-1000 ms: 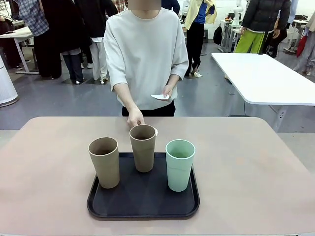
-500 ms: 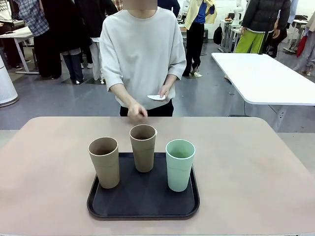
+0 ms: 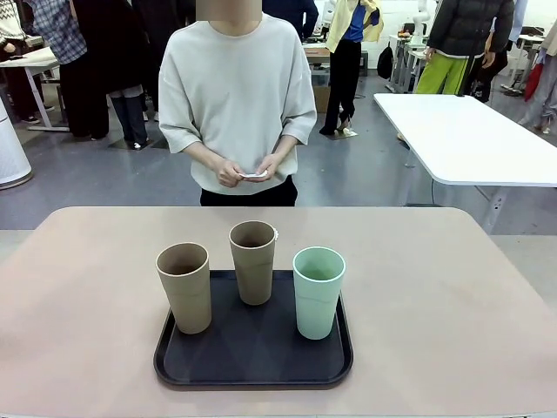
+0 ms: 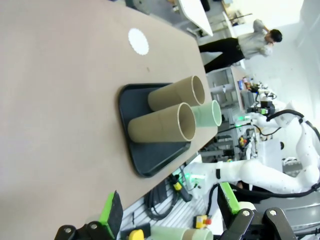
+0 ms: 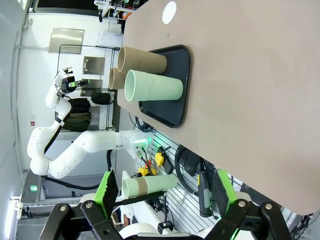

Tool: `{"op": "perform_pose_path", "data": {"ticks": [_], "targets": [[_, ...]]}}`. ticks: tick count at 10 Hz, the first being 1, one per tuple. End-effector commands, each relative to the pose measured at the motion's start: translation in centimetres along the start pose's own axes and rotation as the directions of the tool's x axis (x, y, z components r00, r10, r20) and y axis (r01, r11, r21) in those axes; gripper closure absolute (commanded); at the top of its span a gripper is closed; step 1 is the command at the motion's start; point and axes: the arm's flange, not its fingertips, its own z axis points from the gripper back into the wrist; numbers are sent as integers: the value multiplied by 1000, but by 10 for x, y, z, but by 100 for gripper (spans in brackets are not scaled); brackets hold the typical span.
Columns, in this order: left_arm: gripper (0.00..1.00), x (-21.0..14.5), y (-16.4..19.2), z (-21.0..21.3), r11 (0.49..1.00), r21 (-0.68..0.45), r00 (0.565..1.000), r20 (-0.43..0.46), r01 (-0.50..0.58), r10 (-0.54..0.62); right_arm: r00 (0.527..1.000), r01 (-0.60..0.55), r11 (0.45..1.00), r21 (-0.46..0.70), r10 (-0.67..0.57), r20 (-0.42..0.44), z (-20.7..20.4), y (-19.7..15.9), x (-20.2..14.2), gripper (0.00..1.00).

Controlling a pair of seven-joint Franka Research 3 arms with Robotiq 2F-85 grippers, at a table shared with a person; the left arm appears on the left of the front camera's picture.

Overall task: Place coasters on the table and set cups on them.
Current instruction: Pick up one Reusable plastic cup and place it on a coaster set by the human.

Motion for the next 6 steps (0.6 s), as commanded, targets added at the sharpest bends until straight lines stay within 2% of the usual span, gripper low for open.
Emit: {"op": "perform_pose_path", "data": {"ticks": [1,4,5,6], "targets": [[0,0,0,0,1000,-3,1000,2,0,0,1000,6,1000,2,-6,5,0,-1,2,0],[0,0,0,0,1000,0,1000,0,0,0,1000,6,1000,2,-6,5,0,-1,2,0],[0,10,-13,-4,945,71,948,-29,320,-318,1000,6,1000,2,-6,5,0,-1,2,0],[0,12,-36,-8,869,80,872,-86,487,-481,1000,6,1000,2,-6,5,0,-1,2,0]]}}
